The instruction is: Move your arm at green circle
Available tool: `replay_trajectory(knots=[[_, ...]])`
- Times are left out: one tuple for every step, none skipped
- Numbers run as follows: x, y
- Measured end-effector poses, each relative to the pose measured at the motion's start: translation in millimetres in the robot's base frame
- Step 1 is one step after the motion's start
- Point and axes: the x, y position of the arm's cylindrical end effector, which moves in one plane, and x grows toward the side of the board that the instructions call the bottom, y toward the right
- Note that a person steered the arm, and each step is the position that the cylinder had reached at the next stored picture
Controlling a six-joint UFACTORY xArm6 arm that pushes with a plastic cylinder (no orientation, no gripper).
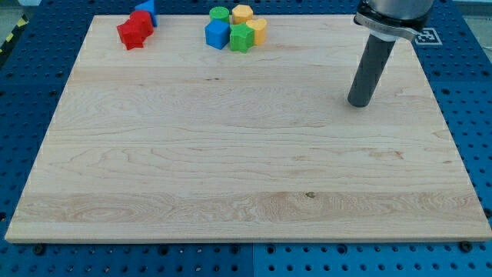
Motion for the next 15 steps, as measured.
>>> replay_trajectory(knots=[[0, 0], [0, -9], [0, -65], [-12, -126], [-36, -179], [-55, -202], [-57, -207], [-74, -239], [-92, -263], [-116, -287], [-133, -292], [-150, -292], [-179, -293], [-205, -293], [-217, -287]])
